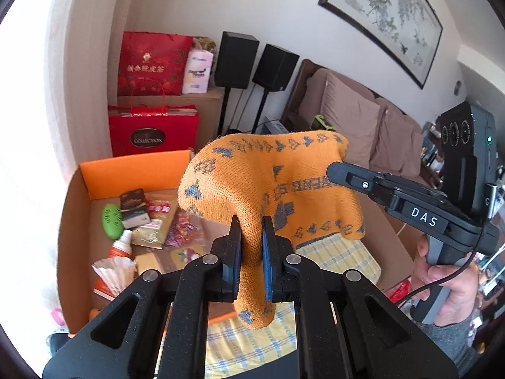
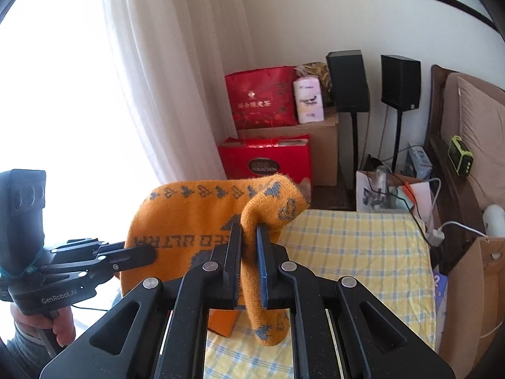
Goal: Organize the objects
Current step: 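Carry the hanging orange towel toward the tray box with the right tool, then lower the towel into the tray box and open the right tool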
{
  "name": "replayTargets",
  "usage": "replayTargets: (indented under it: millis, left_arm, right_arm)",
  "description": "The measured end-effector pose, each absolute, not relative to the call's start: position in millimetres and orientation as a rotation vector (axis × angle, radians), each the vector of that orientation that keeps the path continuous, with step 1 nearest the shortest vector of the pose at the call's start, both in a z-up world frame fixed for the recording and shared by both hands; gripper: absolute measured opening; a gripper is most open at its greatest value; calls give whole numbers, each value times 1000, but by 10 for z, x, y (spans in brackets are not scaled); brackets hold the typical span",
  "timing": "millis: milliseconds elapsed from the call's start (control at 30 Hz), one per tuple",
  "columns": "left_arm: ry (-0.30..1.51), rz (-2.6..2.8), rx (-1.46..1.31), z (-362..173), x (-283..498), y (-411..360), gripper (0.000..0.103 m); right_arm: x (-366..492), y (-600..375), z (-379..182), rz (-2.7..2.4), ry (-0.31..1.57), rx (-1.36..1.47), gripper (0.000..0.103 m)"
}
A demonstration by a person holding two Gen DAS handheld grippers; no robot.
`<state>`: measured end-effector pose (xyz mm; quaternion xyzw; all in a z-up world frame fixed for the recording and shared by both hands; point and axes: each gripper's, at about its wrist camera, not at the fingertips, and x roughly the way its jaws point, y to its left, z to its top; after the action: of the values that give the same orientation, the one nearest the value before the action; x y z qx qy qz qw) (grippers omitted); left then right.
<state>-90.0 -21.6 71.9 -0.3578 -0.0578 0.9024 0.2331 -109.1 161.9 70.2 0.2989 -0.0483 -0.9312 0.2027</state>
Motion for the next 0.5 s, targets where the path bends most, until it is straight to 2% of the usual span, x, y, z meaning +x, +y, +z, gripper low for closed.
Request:
replayTargets:
  millis: [233,500]
  left_arm:
    - [-142,2587,-1061,691,-1343,-676,10]
    - [-89,2646,-1211,289,-1847,-937,10]
  right_arm:
    - [-1564,1155,671,-2526,-154,837,8]
    - [-2131,829,290,-2484,-211,935,8]
